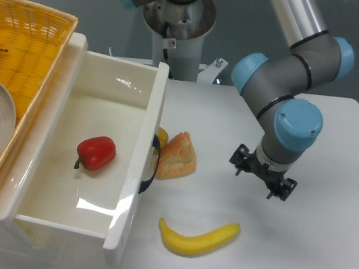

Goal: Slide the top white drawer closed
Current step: 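Move the gripper toward the front face of the open white drawer, then lower the gripper against the drawer's front edge beside the bread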

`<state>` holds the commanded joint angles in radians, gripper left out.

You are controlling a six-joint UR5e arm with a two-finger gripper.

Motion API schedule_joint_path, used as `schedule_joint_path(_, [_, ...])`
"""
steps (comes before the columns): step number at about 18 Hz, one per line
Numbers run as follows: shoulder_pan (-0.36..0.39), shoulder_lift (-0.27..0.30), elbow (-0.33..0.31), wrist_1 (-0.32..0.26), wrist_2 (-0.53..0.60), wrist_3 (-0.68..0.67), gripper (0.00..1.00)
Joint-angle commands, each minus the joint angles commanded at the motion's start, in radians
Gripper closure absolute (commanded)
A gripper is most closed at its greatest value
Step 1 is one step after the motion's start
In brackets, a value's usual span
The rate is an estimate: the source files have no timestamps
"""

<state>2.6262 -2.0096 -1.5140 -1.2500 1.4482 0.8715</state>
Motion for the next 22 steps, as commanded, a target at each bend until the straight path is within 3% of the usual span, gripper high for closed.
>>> schedule_joint_path(3, [-0.002,0.028,0.0,-0.043,-0.041,-0.103,0.48])
schedule_joint_path(7, [0.002,0.054,0.003,-0.11,-0.109,-0.134,0.61])
schedule_joint_path(13, [0.006,0.06,0.008,-0.161,-0.233,-0.209,0.85])
schedule_joint_path(22, [-0.025,0.072,0.018,-0.178,-0.353,-0.281,0.9])
